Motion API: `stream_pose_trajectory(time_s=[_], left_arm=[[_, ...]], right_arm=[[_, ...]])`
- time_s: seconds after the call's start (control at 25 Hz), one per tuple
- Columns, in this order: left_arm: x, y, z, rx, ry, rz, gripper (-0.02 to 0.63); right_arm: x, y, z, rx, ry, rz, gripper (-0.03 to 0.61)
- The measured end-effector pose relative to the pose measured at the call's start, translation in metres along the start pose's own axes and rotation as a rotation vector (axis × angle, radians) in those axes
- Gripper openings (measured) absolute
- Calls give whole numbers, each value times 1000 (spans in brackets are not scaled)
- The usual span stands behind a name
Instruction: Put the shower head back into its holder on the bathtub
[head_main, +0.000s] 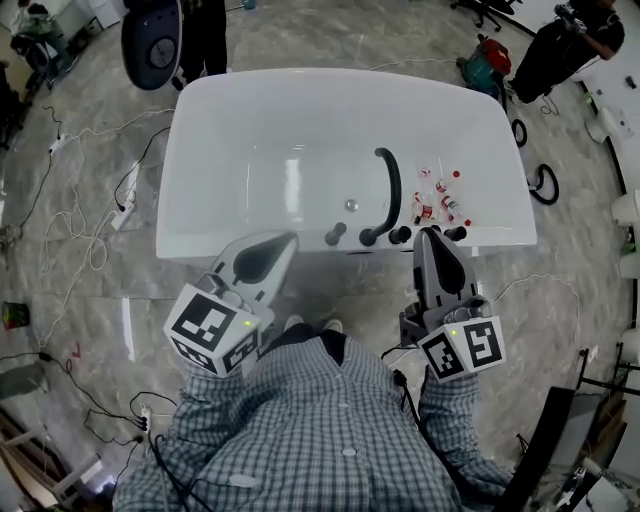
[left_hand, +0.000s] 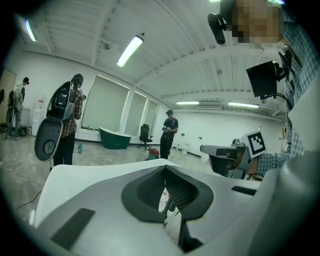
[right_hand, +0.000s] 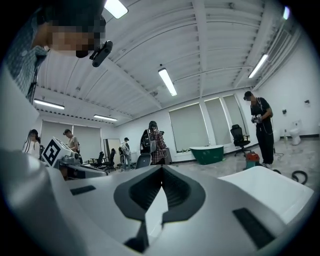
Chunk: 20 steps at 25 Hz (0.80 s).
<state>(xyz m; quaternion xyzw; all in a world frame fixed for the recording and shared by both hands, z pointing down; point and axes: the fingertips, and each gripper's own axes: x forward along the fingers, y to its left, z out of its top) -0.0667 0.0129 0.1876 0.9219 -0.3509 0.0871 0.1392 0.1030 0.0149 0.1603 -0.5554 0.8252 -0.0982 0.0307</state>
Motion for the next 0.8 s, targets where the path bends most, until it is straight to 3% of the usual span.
stream_pose_trajectory(time_s=[0.28,0.6,0.8], left_arm=[[-4,1,8,-4,-34,0,11],[-5,-7,-3,12,-10,-9,11],[-33,5,-18,9,-5,55,11]], right_arm=[[-3,7,1,-8,2,12,15],[-9,12,-5,-4,6,12,15],[6,38,-25,20,6,84,15]])
